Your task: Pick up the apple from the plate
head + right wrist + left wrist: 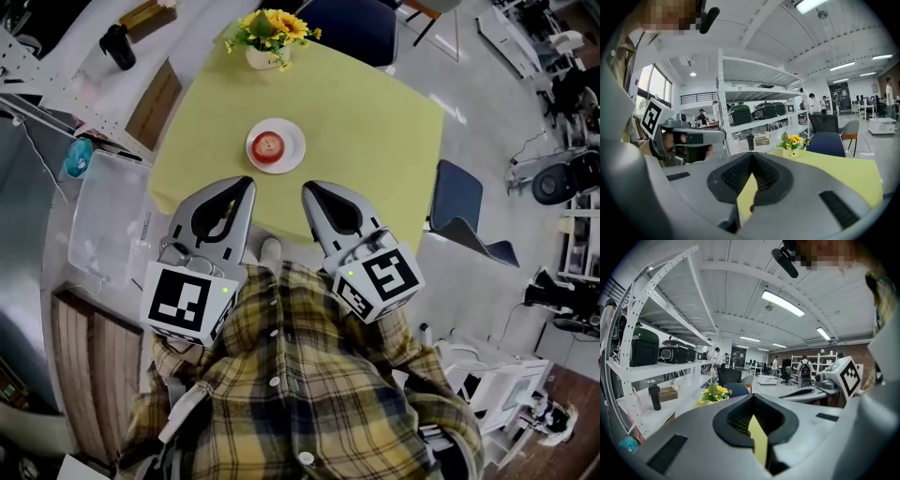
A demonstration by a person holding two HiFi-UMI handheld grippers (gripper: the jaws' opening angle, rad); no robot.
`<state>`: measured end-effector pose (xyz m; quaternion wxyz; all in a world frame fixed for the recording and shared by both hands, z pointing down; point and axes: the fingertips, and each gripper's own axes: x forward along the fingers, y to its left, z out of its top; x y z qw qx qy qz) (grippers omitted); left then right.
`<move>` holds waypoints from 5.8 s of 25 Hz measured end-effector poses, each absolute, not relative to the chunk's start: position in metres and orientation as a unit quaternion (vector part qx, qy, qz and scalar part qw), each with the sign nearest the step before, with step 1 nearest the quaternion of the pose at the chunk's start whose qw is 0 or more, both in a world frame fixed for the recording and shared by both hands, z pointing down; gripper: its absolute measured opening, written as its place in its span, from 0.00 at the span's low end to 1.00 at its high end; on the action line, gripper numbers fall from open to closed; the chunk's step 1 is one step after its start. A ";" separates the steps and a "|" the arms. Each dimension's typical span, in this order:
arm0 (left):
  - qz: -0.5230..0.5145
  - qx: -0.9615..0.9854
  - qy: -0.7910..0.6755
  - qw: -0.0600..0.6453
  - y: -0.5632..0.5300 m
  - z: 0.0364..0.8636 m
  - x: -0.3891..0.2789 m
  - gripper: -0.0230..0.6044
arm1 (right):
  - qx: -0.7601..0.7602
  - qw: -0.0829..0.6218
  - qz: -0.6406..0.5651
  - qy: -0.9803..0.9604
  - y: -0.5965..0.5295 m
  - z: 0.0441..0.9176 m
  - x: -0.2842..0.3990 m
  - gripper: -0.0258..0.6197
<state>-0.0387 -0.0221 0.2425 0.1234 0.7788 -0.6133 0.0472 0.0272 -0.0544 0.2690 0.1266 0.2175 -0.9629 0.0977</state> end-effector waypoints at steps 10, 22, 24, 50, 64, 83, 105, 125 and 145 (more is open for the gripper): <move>0.058 0.819 -0.557 0.128 -0.085 0.247 -0.082 0.05 | 0.280 0.130 0.125 -0.943 -0.104 0.281 -0.010 0.04; 0.080 0.879 -0.453 0.124 -0.148 0.251 -0.134 0.05 | 0.406 0.117 0.148 -0.894 -0.154 0.286 -0.048 0.04; 0.084 0.888 -0.434 0.127 -0.154 0.255 -0.135 0.05 | 0.428 0.117 0.152 -0.883 -0.158 0.288 -0.045 0.04; 0.130 0.885 -0.411 0.177 -0.174 0.359 -0.098 0.05 | 0.440 0.147 0.192 -0.864 -0.186 0.338 -0.008 0.04; 0.173 0.884 -0.380 0.208 -0.173 0.419 -0.073 0.27 | 0.438 0.154 0.222 -0.857 -0.190 0.377 0.001 0.04; 0.222 0.875 -0.351 0.247 -0.170 0.470 -0.049 0.59 | 0.455 0.163 0.254 -0.838 -0.208 0.409 0.028 0.04; 0.305 0.866 -0.332 0.215 -0.172 0.543 -0.036 0.70 | 0.448 0.155 0.292 -0.830 -0.217 0.448 0.031 0.04; 0.329 0.868 -0.320 0.191 -0.169 0.553 -0.034 0.70 | 0.448 0.153 0.301 -0.828 -0.212 0.457 0.031 0.04; 0.290 0.879 -0.341 0.166 -0.176 0.458 -0.037 0.70 | 0.429 0.131 0.240 -0.861 -0.199 0.375 0.014 0.04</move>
